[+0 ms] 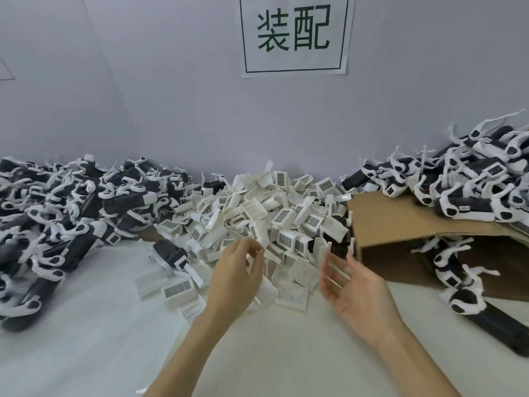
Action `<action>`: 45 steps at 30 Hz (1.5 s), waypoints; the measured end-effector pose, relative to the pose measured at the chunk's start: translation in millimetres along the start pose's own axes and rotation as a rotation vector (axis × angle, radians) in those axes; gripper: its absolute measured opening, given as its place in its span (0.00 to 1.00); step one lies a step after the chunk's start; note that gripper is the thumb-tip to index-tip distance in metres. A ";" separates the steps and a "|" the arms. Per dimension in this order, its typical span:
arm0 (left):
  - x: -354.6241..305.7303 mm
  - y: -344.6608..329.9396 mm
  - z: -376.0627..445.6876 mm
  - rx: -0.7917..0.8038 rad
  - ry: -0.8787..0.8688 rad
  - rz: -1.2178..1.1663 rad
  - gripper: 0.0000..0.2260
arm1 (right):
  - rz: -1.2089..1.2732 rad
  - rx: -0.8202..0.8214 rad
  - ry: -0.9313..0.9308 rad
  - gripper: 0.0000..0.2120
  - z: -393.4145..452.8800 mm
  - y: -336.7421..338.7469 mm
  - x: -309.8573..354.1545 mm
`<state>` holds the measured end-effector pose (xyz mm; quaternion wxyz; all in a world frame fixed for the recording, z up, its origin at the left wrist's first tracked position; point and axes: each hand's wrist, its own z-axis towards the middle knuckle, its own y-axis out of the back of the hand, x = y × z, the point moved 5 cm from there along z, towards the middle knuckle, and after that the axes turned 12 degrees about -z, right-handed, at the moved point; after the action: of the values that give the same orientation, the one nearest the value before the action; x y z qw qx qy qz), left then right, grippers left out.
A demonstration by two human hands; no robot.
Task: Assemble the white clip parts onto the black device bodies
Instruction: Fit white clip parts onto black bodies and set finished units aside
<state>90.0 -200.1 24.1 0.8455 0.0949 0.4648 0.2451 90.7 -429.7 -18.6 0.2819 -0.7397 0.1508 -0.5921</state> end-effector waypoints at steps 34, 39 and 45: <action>36.1 85.1 16.9 -0.471 -0.033 -0.134 0.12 | -0.147 -0.047 -0.067 0.19 -5.7 -4.7 -14.5; -3.1 20.6 0.7 -0.182 -0.057 -0.380 0.14 | -0.258 -0.033 0.029 0.27 -6.3 -19.6 -17.1; -32.1 -30.9 -25.5 0.150 -0.215 -0.341 0.13 | -0.298 -0.021 0.084 0.28 -10.5 -22.9 -18.1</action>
<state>64.5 -244.6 21.9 0.9101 0.1031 0.3981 0.0517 73.5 -403.8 -17.8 0.1766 -0.7315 0.0574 -0.6561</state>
